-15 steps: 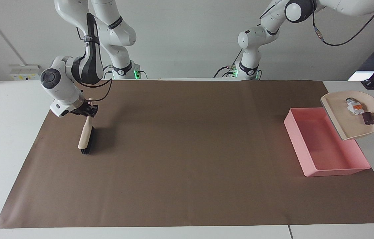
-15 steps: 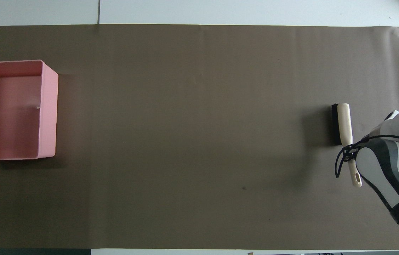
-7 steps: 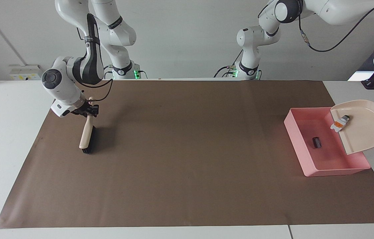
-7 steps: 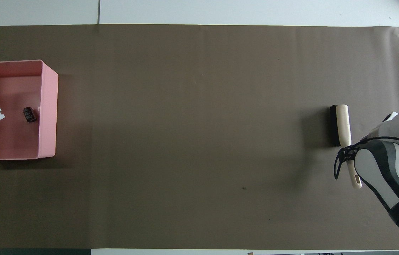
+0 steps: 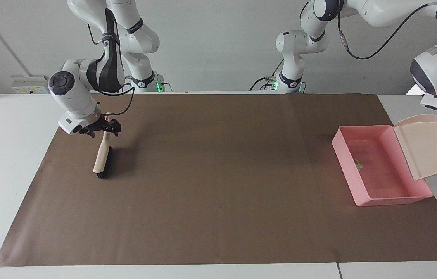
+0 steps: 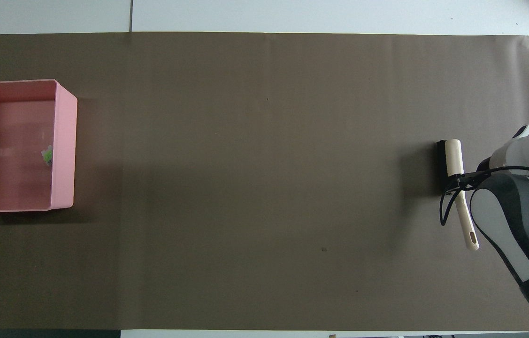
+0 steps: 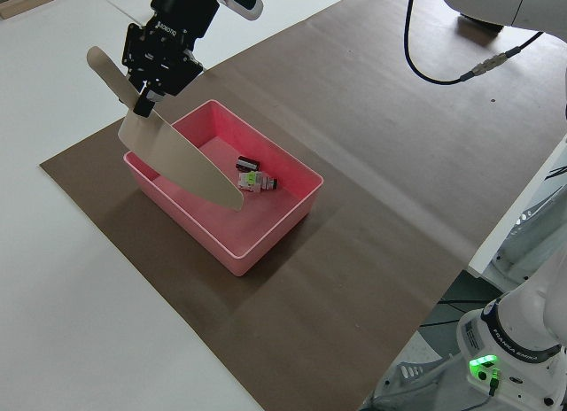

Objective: Clean e-waste and dump in bin
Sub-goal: 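Lower the dustpan back onto the table with the left gripper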

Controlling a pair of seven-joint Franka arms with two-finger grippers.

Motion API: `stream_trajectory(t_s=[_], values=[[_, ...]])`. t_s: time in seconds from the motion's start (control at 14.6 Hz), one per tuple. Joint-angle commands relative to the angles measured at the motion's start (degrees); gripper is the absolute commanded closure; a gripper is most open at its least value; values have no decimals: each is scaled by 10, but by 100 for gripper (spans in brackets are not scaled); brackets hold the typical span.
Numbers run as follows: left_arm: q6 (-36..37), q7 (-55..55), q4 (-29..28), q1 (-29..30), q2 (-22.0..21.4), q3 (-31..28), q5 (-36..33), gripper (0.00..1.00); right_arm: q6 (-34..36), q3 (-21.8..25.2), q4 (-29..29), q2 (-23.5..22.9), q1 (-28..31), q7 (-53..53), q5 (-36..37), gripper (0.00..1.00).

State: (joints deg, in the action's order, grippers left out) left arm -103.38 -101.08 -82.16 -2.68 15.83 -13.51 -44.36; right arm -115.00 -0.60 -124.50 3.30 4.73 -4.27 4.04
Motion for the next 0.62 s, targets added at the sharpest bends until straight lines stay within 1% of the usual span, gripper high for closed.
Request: stream_trajectory(t_s=[0.0,0.21,0.34,0.41,0.55], values=[[26,12,-12,-23,-38,-11,-15,100,30,-5,63,1,-21,59,-3,1],[36,20,-13,-36,-67,-8,-27,100,70,-5,146,3,-23,67,-3,1],[49,20,-17,-37,-85,-4,-20,100,125,-5,217,-1,-23,68,-3,1],[54,19,-24,-42,-91,0,-10,100,159,-5,256,-2,-22,69,-3,1],[63,16,-42,-43,-105,1,49,100,221,-5,314,-5,-18,83,-7,1]])
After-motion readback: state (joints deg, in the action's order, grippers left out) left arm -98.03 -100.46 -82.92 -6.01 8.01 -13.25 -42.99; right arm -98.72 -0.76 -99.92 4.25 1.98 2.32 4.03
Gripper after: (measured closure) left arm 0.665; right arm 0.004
